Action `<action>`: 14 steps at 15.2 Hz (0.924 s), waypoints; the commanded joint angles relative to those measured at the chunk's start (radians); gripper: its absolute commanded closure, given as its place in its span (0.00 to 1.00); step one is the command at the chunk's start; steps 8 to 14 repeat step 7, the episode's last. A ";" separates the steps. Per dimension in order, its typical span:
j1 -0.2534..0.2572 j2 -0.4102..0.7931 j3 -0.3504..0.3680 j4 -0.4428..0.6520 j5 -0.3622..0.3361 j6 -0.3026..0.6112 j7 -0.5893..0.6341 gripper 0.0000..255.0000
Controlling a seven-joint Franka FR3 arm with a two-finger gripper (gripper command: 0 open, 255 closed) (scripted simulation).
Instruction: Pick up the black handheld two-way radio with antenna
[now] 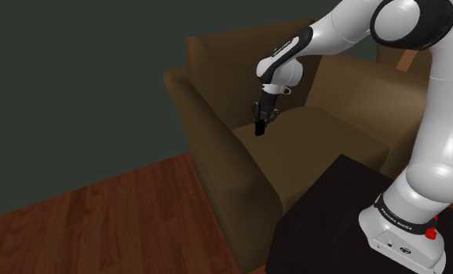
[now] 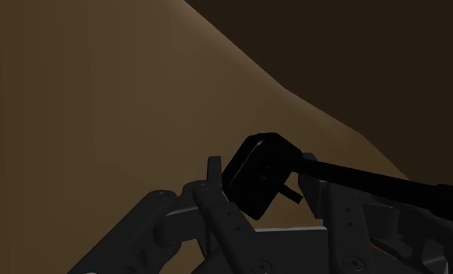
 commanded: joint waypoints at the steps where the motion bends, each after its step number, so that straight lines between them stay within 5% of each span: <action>1: 0.002 -0.019 -0.003 0.002 -0.009 -0.020 0.011 1.00; 14: 0.004 -0.056 -0.009 0.010 -0.026 -0.062 0.032 1.00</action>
